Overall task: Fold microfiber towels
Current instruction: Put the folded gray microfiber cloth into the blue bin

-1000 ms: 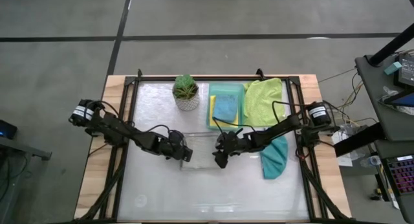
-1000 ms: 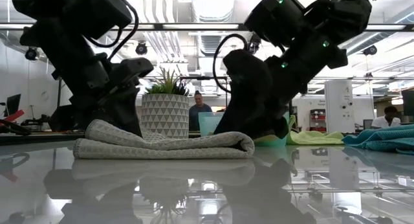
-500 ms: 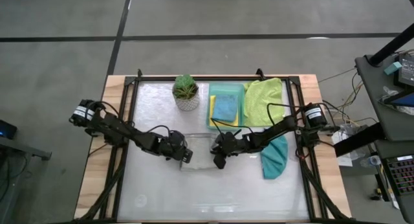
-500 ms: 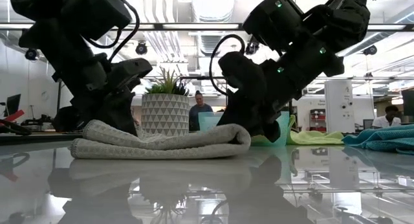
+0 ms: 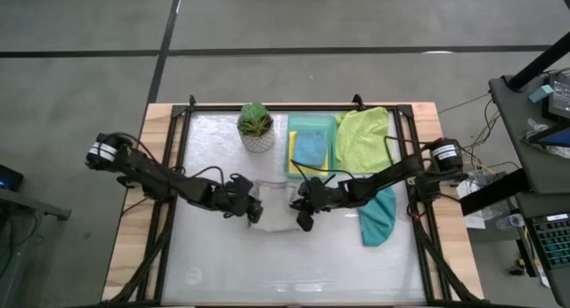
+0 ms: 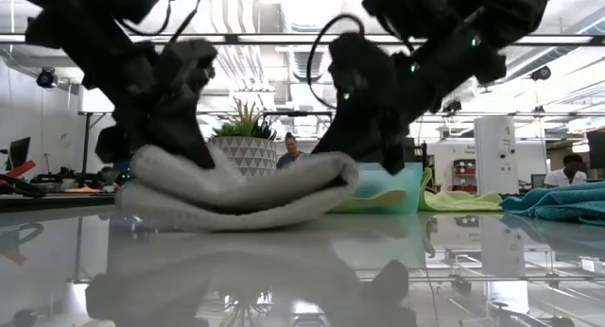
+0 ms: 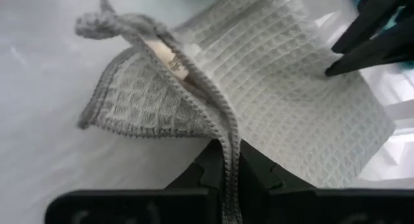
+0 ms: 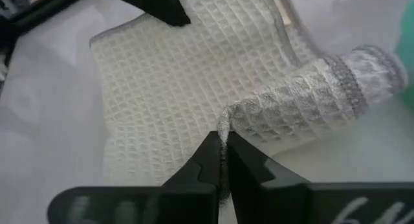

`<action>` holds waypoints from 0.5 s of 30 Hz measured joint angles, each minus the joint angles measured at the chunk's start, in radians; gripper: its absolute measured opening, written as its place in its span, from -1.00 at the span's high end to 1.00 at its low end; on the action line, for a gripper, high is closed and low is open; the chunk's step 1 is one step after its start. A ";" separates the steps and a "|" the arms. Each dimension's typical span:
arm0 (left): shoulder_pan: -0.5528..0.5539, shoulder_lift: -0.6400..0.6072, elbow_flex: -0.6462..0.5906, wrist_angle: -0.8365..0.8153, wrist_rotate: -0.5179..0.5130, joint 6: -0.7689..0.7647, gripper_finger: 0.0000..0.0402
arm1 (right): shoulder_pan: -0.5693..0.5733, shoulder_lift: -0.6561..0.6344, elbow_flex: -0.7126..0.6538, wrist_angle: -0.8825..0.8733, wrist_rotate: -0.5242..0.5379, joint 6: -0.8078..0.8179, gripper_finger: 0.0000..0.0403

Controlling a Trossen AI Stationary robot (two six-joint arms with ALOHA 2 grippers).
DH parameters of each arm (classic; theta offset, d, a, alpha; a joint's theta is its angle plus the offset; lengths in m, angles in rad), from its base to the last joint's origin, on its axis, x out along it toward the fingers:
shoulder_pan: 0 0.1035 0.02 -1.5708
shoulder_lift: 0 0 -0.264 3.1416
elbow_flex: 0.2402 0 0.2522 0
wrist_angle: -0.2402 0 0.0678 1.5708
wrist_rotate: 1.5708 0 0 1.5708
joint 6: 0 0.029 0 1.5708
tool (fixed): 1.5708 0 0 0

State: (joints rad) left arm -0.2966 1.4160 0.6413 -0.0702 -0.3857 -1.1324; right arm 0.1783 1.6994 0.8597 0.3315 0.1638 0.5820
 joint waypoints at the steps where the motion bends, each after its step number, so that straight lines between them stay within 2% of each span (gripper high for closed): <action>1: 0.001 -0.011 0.002 0.000 -0.008 0.015 0.97 | 0.000 -0.018 0.000 -0.011 0.005 -0.006 0.95; 15: 0.097 -0.078 0.063 0.001 -0.017 0.246 0.97 | -0.013 -0.229 0.000 -0.169 0.144 -0.141 0.96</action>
State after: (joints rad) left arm -0.1997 1.3378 0.7043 -0.0691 -0.4030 -0.8866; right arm 0.1651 1.4700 0.8597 0.1621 0.3076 0.4406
